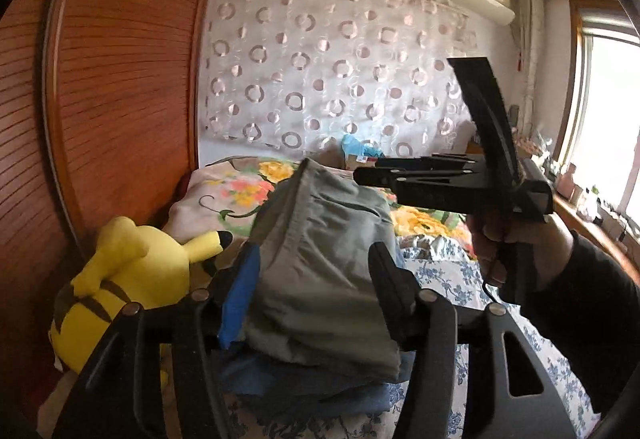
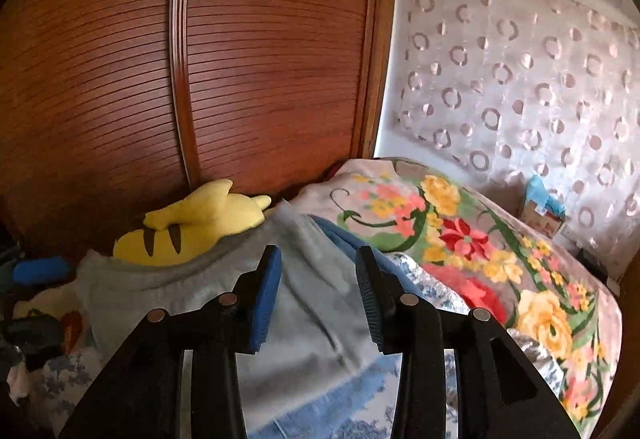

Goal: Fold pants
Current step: 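Lower the held pants onto the folded blue jeans and open both grippers, then withdraw both open grippers up and away from the stacked pants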

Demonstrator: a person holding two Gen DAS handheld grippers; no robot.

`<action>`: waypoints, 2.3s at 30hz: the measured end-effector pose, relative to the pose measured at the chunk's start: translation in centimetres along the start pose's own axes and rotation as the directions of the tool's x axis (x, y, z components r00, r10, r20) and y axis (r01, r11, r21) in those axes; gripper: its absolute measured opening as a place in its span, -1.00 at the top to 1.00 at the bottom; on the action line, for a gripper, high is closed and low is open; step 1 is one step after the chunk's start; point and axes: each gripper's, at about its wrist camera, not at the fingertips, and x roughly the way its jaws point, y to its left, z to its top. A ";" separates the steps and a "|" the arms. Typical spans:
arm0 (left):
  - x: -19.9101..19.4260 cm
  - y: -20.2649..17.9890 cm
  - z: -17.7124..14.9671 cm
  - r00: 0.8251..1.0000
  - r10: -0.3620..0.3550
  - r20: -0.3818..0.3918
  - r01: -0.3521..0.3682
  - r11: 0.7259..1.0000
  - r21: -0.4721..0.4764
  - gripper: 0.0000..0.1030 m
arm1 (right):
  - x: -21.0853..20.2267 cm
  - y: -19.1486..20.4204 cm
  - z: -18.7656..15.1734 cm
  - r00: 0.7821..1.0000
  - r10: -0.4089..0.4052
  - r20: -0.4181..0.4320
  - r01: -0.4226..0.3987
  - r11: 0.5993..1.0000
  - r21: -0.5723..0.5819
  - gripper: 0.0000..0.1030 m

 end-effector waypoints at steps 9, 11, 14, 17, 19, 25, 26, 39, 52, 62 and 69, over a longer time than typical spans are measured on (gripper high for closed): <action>4.1 1.1 -3.0 0.982 0.026 -0.189 -0.026 1.000 0.001 -0.12 | 2.3 -3.6 -2.0 0.994 0.071 -0.081 -0.061 0.990 0.126 0.22; 4.2 1.2 -3.4 0.980 0.024 -0.199 -0.025 1.000 -0.005 -0.12 | 3.4 -4.7 -1.5 0.992 0.082 -0.091 -0.065 0.982 0.175 0.22; 4.1 1.1 -3.4 0.979 0.029 -0.204 -0.029 1.000 0.001 -0.12 | 4.7 -5.3 -0.7 0.992 0.080 -0.093 -0.061 0.979 0.193 0.22; 3.9 0.9 -3.2 0.978 0.033 -0.205 -0.033 0.999 0.004 -0.12 | 4.7 -5.0 -0.4 0.994 0.066 -0.088 -0.048 0.981 0.190 0.22; 3.4 0.8 -3.2 0.979 0.039 -0.200 -0.038 0.999 0.008 -0.12 | 4.0 -4.3 -0.3 0.995 0.054 -0.080 -0.039 0.983 0.180 0.22; 2.0 1.4 -3.0 0.980 0.066 -0.186 -0.066 0.998 0.008 -0.12 | 0.4 -1.0 -2.4 0.998 0.033 -0.050 -0.024 0.985 0.172 0.22; 1.6 1.5 -2.9 0.981 0.072 -0.182 -0.071 0.997 0.011 -0.12 | -0.2 -0.5 -2.6 0.998 0.035 -0.044 -0.027 0.984 0.176 0.22; -3.2 1.2 -2.5 0.986 0.085 -0.142 -0.080 0.996 0.040 -0.17 | -8.0 3.8 -6.7 1.000 0.008 0.000 -0.008 0.979 0.206 0.22; -8.1 -0.2 -3.3 0.992 0.026 -0.123 -0.018 0.997 0.070 -0.59 | -14.9 8.3 -9.3 0.999 -0.044 0.022 0.038 0.977 0.207 0.22; -12.4 -2.4 -3.6 0.998 -0.008 -0.066 0.016 0.992 0.121 -0.77 | -19.5 10.2 -11.0 0.995 -0.089 0.046 0.077 0.973 0.219 0.05; -14.9 -3.7 -3.7 0.999 -0.022 -0.030 0.026 0.989 0.146 -0.77 | -22.5 12.0 -12.3 0.990 -0.126 0.061 0.110 0.969 0.221 -0.09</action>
